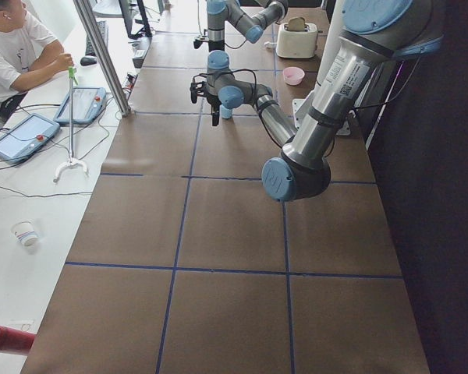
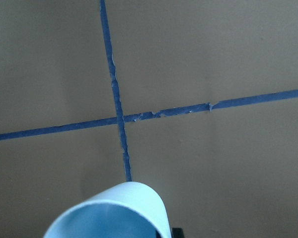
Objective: Stack blue cups with both arms
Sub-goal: 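Lift the cup with the right gripper and carry it over the center cup, then lower the held cup into the center cup and open the right gripper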
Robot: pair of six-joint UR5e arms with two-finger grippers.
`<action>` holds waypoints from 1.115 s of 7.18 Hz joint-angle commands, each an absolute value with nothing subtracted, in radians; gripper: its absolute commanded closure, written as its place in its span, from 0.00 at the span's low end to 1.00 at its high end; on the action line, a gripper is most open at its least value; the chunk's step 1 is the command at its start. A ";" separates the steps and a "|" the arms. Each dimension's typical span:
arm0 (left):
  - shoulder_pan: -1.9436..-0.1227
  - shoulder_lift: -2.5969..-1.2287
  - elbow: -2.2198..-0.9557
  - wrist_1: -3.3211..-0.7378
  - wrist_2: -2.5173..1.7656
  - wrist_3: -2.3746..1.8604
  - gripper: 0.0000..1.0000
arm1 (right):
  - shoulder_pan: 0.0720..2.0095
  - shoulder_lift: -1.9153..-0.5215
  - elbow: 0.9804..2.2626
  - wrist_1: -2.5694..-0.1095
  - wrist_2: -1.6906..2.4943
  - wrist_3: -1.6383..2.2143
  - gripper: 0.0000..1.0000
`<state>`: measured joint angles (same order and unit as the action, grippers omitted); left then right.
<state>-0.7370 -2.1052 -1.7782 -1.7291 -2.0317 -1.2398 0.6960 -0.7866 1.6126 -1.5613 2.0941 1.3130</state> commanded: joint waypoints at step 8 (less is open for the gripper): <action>-0.732 -2.105 -1.775 -1.729 -2.026 -1.243 0.00 | 0.607 -0.772 1.588 -1.566 2.013 1.365 0.56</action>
